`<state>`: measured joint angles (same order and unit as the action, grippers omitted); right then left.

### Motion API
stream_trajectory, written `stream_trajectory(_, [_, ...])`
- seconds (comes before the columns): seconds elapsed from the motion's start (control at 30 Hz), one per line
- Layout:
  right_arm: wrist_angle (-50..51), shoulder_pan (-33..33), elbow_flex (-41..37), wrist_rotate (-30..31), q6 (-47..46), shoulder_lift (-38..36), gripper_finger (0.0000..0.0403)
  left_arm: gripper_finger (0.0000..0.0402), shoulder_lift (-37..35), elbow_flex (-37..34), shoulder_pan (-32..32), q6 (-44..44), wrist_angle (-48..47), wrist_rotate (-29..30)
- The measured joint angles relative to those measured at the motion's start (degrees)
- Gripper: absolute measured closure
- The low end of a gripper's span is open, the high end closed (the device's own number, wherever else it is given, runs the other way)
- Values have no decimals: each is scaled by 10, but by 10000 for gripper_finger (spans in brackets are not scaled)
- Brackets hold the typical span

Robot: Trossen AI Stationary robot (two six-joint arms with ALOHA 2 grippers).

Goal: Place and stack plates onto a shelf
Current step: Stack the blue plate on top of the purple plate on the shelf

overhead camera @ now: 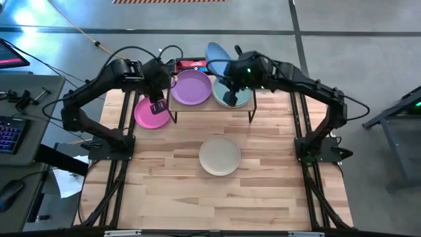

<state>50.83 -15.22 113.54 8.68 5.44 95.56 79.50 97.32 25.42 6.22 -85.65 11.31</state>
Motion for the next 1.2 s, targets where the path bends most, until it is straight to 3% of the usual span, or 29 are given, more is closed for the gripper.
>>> stream_trajectory(0.2, [-27, -46, 0, -90, 123, 32, 403, 335, -1, 0, 40, -16, 0, 0])
stream_trajectory(0.57, [-38, -77, 0, -187, 406, 101, 403, 335, -1, 0, 61, -127, 27, -4])
stream_trajectory(0.83, [-26, -74, 0, -203, 546, 133, 403, 335, -1, 0, 61, -195, 30, -4])
stream_trajectory(1.03, [-17, -68, 0, -203, 594, 154, 403, 335, -1, 0, 59, -226, 29, -7])
stream_trajectory(1.2, [-27, -56, 0, -194, 611, 171, 403, 335, -1, 0, 55, -219, 26, -49])
